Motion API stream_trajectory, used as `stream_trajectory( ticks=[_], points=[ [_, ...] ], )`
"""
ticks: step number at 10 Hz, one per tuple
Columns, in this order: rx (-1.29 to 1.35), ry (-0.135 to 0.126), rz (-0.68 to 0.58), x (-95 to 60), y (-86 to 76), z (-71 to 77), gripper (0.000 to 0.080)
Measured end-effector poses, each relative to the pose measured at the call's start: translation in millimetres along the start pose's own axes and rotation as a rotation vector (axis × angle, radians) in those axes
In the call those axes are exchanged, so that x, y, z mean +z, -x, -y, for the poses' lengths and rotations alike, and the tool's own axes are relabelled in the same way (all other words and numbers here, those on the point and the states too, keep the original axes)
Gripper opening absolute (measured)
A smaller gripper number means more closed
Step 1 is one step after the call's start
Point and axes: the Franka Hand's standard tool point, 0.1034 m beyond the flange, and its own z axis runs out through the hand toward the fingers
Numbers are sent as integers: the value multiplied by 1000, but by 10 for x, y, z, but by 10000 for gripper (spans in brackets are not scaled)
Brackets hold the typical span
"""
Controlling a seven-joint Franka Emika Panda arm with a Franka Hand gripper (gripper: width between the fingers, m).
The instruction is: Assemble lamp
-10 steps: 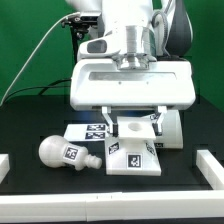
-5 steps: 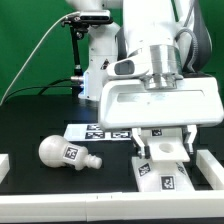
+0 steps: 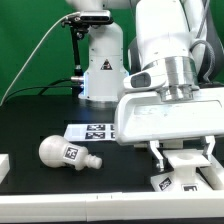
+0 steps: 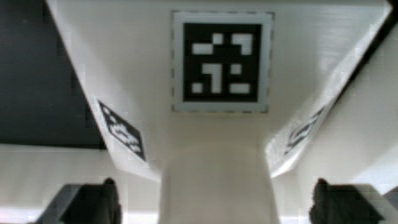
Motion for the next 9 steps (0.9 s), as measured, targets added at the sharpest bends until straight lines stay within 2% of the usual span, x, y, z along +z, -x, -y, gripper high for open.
stream_trajectory(
  ticks=[2, 3, 4, 5, 6, 9],
  points=[
    [-3, -3, 14, 13, 14, 9, 524],
    [-4, -4, 15, 16, 21, 9, 576],
    [-4, -2, 15, 17, 21, 1, 576],
    [-3, -1, 15, 17, 22, -12, 671],
    [-3, 0, 15, 17, 21, -18, 694],
    [-3, 0, 14, -7, 7, -12, 698]
  ],
)
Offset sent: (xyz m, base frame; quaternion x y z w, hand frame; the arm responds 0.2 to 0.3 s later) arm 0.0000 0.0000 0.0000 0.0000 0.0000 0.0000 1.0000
